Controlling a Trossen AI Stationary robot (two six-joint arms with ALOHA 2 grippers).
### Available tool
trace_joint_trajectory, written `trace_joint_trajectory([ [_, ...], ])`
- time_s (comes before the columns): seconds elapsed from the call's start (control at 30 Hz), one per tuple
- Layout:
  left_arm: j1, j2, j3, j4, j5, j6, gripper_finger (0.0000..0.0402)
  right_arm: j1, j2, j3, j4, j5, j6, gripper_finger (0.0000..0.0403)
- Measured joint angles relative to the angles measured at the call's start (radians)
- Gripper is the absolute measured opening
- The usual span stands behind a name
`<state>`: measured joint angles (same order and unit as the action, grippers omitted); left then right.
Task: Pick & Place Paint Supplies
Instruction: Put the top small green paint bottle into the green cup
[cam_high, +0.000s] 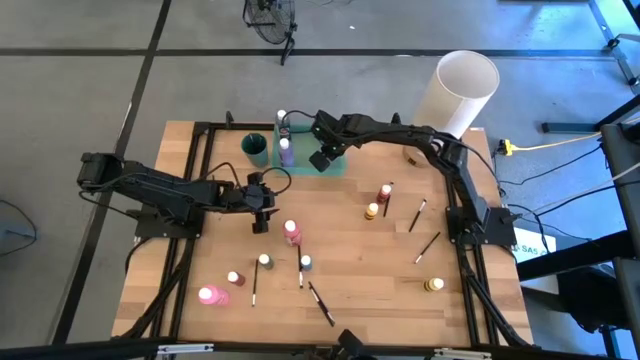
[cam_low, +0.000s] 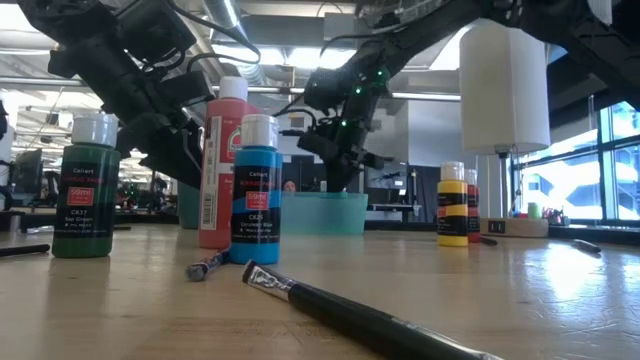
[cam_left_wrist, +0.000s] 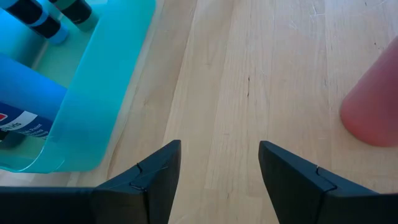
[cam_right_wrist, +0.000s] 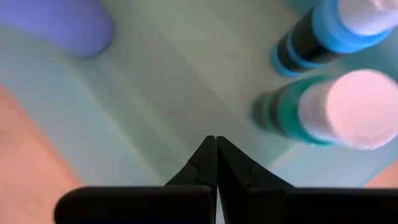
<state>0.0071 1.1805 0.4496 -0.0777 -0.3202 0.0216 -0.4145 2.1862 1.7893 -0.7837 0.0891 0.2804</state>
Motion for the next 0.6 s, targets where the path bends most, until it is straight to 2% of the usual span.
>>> trace_joint_trajectory([
  [0.2,0.000,0.000,0.000,0.000,0.000,0.000,0.0212,-0.009,0.014,0.000,0.013,0.095,0.000,0.0000],
  [0.37,0.000,0.000,0.000,0.000,0.000,0.000,0.0212,-0.018,0.015,0.000,0.022,0.104,0.000,0.0000],
  [0.6,0.000,0.000,0.000,0.000,0.000,0.000,0.0212,-0.020,0.015,0.000,0.036,0.174,-0.009,0.0000],
])
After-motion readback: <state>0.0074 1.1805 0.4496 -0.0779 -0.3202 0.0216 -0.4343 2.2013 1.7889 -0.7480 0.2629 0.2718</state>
